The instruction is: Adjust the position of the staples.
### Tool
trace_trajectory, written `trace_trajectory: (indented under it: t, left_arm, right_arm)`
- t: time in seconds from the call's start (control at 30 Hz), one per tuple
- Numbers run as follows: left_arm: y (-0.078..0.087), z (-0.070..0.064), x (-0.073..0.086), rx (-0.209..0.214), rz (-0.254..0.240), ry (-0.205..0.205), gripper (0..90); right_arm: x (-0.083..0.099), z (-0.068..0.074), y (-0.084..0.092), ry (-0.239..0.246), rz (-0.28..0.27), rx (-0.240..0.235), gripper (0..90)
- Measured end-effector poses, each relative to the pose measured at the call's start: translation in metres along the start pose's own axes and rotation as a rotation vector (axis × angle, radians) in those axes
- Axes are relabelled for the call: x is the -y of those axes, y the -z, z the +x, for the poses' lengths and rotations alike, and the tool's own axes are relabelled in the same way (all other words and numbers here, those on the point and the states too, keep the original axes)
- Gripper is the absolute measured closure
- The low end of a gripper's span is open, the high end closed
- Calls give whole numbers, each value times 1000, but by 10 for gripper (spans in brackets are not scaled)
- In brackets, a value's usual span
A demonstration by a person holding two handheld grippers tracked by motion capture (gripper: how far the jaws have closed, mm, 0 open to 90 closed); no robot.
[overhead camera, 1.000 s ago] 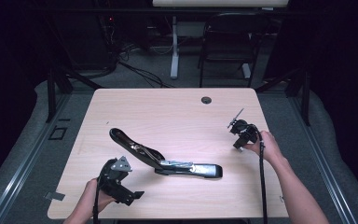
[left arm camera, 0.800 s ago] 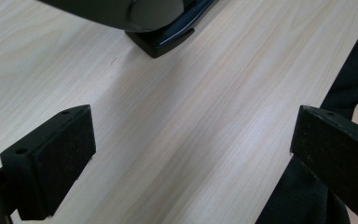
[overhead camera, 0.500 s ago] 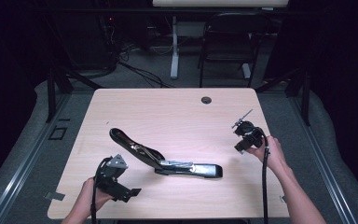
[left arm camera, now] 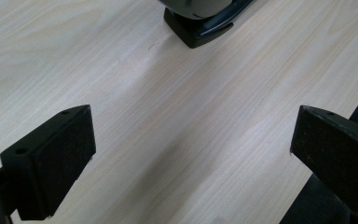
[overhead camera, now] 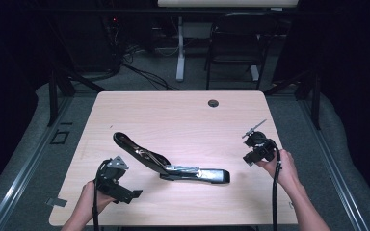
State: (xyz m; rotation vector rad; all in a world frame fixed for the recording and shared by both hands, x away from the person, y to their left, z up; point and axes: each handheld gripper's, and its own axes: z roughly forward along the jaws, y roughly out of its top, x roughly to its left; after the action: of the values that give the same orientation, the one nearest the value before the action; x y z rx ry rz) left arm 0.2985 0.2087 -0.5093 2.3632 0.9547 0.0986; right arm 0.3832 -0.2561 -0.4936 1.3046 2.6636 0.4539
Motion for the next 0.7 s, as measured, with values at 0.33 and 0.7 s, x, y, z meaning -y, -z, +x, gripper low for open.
trace_trajectory:
  t: [0.33, 0.7]
  left_arm:
    - [0, 3, 0, 19, -12, 13, 1]
    - [-3, 5, -1, 45, 3, 13, 1]
  right_arm:
    - [18, 17, 0, -60, 27, 1, 782]
    - [21, 20, -27, -97, 164, 29, 780]
